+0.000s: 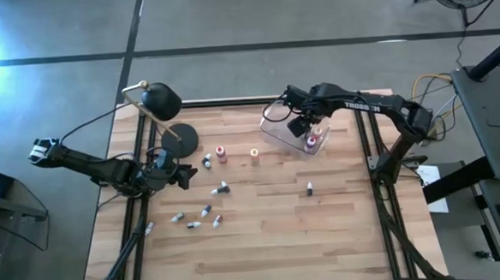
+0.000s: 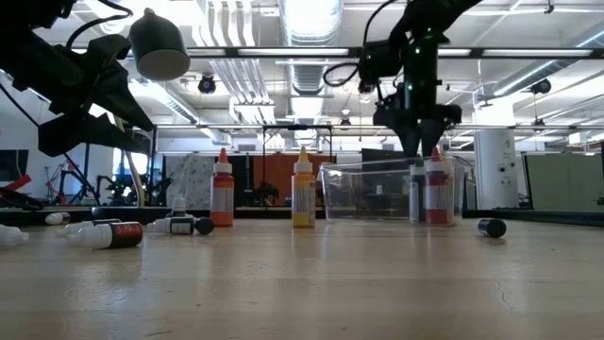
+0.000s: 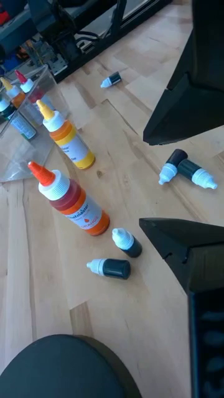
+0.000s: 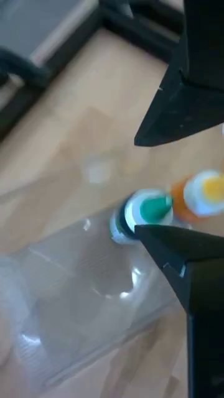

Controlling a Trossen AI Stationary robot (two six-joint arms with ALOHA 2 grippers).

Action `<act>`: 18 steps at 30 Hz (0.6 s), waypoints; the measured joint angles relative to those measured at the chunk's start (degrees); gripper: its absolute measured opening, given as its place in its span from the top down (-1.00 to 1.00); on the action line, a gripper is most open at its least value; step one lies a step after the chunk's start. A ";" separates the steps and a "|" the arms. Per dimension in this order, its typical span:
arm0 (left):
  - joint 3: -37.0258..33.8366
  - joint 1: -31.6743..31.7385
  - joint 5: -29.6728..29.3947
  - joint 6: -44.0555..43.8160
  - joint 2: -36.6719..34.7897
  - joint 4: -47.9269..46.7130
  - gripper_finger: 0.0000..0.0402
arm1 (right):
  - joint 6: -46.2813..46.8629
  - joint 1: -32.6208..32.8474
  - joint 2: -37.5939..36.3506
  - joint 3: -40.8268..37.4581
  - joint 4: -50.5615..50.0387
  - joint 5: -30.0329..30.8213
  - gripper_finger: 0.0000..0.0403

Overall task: Pick & Place food coloring
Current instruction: Put the large green food coloring bottle into the transparent bin, then put the large yellow food coloring bottle into the transparent bin

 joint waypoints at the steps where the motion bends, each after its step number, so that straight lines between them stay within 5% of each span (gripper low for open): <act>1: 0.00 0.00 0.02 0.00 0.00 0.00 0.12 | -1.07 0.29 -0.51 0.59 -0.25 1.22 -0.06; 5: 0.00 0.00 0.03 0.00 0.00 0.00 0.12 | -11.06 2.83 -3.29 3.85 2.85 2.68 -0.13; 12: 0.00 0.00 0.02 0.36 -0.02 -0.02 0.12 | -34.11 14.02 -3.64 7.14 17.32 -7.37 -0.12; 18: 0.00 0.00 0.02 0.42 -0.02 -0.15 0.12 | -41.91 21.59 1.38 7.20 29.77 -8.64 -0.14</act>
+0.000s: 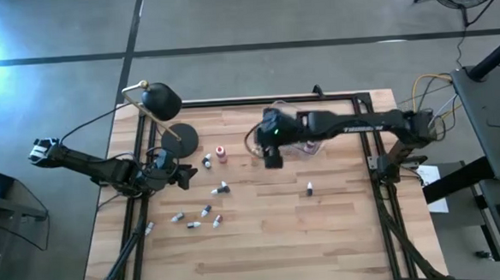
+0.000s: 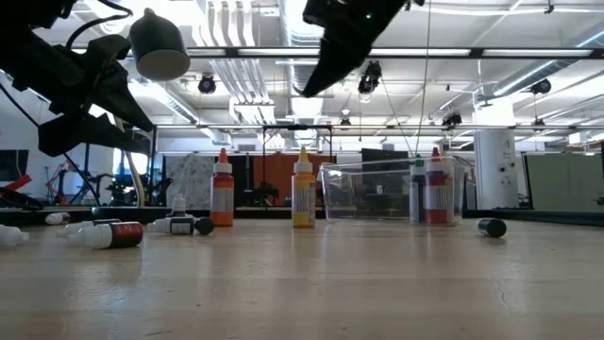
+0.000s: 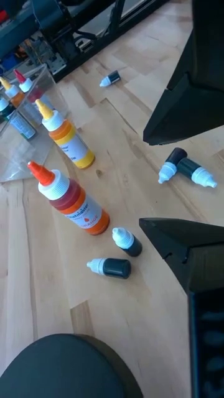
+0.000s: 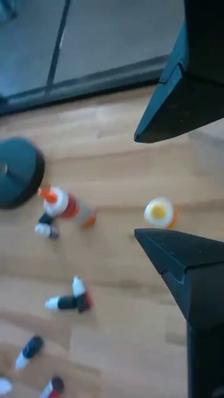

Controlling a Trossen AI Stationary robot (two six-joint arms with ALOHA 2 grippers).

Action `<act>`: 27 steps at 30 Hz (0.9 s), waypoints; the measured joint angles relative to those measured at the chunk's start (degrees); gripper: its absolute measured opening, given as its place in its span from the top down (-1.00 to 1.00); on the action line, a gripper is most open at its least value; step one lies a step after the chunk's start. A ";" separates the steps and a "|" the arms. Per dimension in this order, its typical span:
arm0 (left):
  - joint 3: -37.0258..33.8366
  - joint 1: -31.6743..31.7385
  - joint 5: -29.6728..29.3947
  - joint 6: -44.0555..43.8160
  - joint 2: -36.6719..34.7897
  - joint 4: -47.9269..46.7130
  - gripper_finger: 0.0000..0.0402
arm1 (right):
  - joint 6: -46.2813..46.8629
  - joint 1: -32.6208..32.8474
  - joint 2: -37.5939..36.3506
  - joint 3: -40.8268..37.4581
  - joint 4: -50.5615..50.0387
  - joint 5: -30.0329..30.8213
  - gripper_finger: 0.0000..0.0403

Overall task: Pick & Place food coloring
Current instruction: Put the large yellow food coloring bottle into the transparent bin

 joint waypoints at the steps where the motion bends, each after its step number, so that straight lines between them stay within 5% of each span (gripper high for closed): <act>1: 0.00 0.00 0.00 0.02 0.00 0.00 0.12 | 0.32 0.30 1.06 0.17 0.52 -0.06 -0.15; 9: 0.00 0.00 0.00 0.09 0.00 -0.07 0.12 | 10.33 -0.61 9.34 3.41 0.87 0.12 -0.18; 27: 0.00 0.00 -0.07 3.95 0.06 -0.96 0.12 | 13.88 -0.78 16.68 4.77 -4.72 -4.02 -0.11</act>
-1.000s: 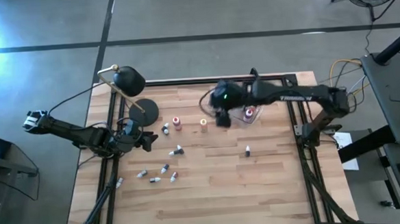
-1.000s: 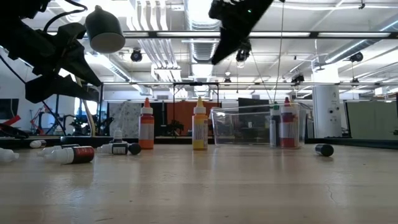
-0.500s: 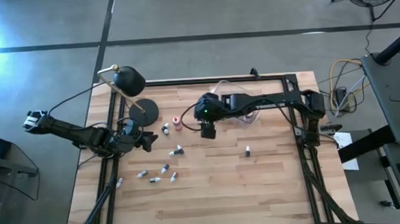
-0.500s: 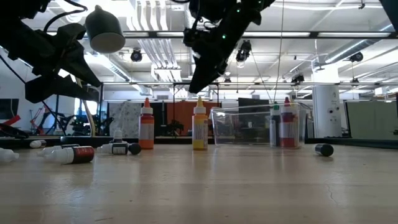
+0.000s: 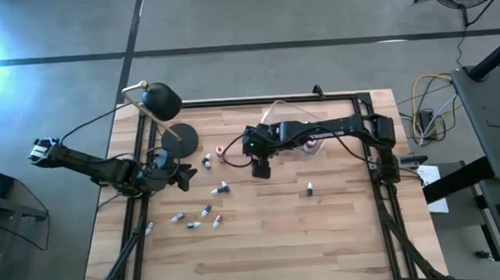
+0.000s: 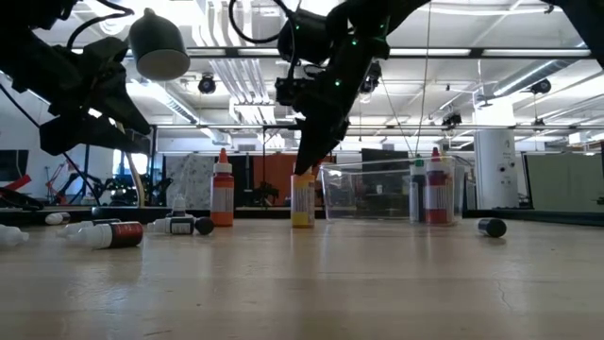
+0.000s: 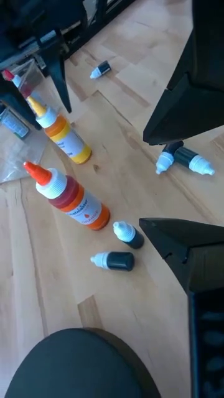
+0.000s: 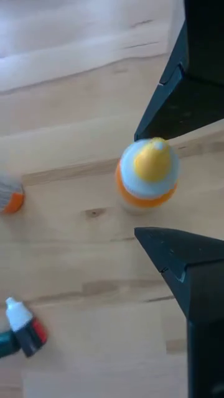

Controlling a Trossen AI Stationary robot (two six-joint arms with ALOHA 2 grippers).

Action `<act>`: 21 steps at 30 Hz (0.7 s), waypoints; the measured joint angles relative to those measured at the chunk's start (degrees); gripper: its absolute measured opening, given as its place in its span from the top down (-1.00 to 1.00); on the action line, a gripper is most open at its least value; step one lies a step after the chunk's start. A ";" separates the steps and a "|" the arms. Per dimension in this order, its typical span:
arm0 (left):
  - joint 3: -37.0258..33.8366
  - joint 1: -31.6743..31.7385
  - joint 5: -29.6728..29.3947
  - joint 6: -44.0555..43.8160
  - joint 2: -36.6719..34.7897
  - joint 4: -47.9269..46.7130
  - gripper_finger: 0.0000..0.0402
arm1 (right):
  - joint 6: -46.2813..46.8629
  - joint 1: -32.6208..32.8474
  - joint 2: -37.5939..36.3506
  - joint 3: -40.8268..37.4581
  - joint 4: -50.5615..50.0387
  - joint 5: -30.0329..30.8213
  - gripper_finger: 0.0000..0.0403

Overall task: Pick & Place food coloring
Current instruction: Put the large yellow food coloring bottle into the transparent bin

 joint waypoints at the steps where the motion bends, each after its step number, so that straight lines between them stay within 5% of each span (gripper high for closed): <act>1: 0.00 -0.02 0.00 0.02 0.02 0.00 0.12 | 0.42 -0.03 0.12 0.25 0.06 0.01 -0.10; 21: 0.00 -0.01 0.00 0.02 0.02 -0.31 0.12 | 1.77 -0.04 -0.40 0.37 -0.42 1.13 0.24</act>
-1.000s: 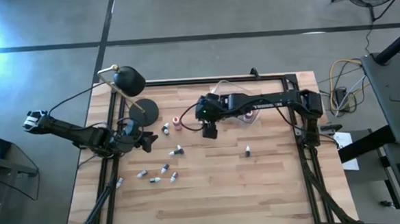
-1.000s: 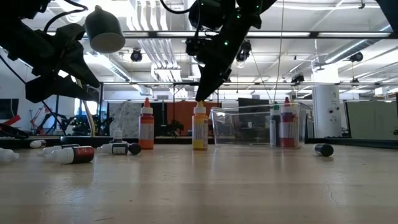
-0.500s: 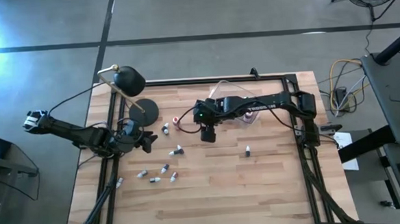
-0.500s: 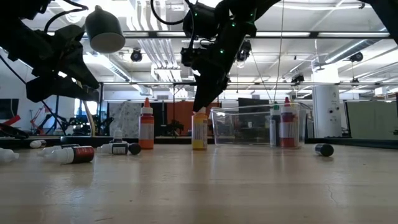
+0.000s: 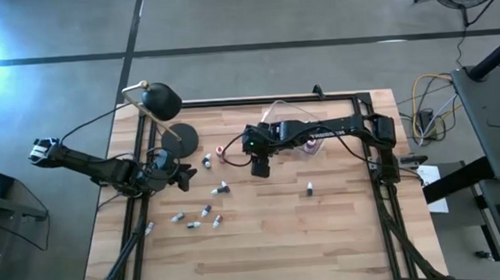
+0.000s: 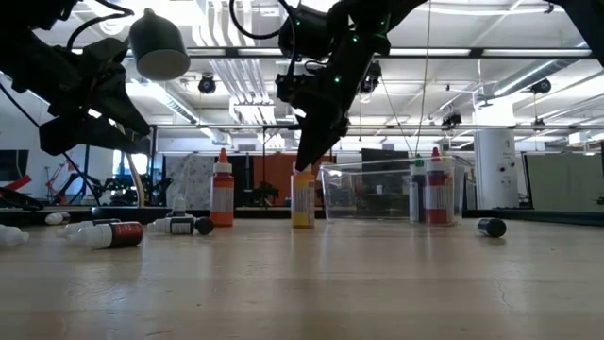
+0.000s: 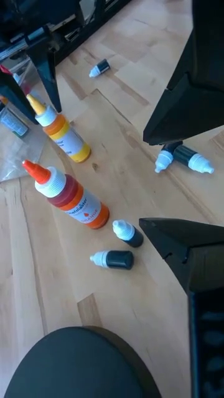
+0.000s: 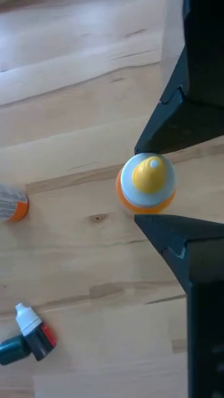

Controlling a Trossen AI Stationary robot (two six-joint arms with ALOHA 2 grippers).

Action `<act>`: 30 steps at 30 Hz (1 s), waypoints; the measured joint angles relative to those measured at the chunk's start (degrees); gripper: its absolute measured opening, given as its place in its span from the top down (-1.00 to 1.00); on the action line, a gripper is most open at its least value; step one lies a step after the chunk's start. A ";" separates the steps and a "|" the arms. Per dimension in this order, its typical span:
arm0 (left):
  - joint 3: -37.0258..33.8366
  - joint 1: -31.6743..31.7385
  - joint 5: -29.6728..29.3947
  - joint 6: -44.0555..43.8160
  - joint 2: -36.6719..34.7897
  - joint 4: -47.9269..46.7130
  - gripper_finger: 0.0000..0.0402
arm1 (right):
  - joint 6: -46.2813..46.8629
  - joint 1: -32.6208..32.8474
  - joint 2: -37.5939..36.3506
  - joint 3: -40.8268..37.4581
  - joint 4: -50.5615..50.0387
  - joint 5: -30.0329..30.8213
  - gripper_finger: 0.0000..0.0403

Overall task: Pick & Place food coloring
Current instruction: Put the large yellow food coloring bottle into the transparent bin

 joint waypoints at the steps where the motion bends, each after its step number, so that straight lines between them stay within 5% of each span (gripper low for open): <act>1: 0.00 -0.01 0.00 0.00 0.00 0.00 0.12 | 0.71 -0.02 0.00 -0.04 -0.02 0.03 0.26; 11: 0.00 0.01 0.02 -0.02 0.00 0.02 0.12 | 7.88 0.03 -0.71 3.76 -3.91 1.60 0.51; 18: 0.00 -0.01 0.02 -0.05 0.00 0.12 0.12 | 9.84 0.34 -8.28 17.71 -12.70 19.75 0.51; 21: 0.00 0.01 0.02 0.38 -0.02 0.05 0.12 | 17.23 -3.25 -9.46 20.20 -24.81 21.43 0.50; 25: 0.00 0.01 0.01 0.56 -0.02 -0.05 0.12 | 23.92 -8.44 -10.71 16.26 -35.24 19.34 0.50; 30: 0.00 0.01 -0.37 0.71 0.00 -0.17 0.12 | 25.34 -10.32 -13.13 5.05 -27.91 16.99 0.49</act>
